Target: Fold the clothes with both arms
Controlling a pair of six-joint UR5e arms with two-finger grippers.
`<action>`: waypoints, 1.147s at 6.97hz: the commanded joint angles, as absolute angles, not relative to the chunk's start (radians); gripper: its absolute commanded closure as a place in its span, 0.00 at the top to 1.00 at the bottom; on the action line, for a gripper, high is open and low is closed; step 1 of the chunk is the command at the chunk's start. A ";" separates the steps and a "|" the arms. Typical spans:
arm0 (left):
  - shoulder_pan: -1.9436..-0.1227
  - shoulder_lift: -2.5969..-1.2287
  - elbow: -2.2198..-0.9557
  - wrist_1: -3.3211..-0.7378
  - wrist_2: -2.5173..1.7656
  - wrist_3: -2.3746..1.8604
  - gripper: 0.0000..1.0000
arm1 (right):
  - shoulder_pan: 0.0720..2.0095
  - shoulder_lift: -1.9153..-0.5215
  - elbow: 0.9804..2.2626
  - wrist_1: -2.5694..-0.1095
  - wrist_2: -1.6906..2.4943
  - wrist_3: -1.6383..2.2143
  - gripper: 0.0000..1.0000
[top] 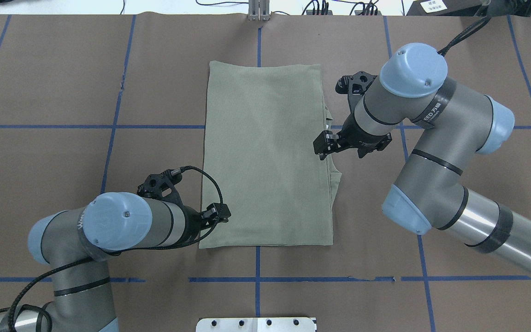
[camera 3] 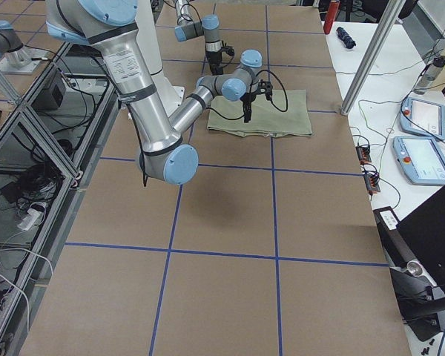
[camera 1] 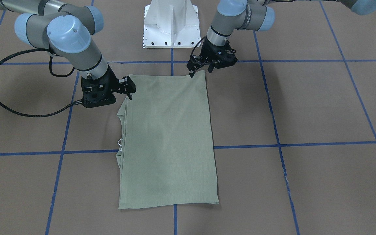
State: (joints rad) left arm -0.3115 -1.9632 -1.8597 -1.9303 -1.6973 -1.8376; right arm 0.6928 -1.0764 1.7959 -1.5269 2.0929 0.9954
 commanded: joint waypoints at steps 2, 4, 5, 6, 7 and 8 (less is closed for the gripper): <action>-0.298 -1.962 -1.844 -1.928 -1.695 -1.842 0.97 | 0.690 -1.075 1.790 -1.526 2.092 0.996 1.00; -0.296 -1.963 -1.844 -1.925 -1.695 -1.842 0.80 | 0.690 -1.077 1.790 -1.526 2.092 0.996 1.00; -0.296 -1.965 -1.841 -1.925 -1.695 -1.844 0.73 | 0.690 -1.075 1.790 -1.526 2.092 0.996 1.00; -0.296 -1.962 -1.839 -1.925 -1.695 -1.844 0.67 | 0.690 -1.077 1.789 -1.526 2.092 0.996 1.00; -0.296 -1.962 -1.839 -1.925 -1.695 -1.844 0.67 | 0.690 -1.077 1.789 -1.526 2.092 0.996 1.00; -0.292 -1.962 -1.838 -1.925 -1.695 -1.844 0.67 | 0.690 -1.077 1.789 -1.526 2.092 0.996 1.00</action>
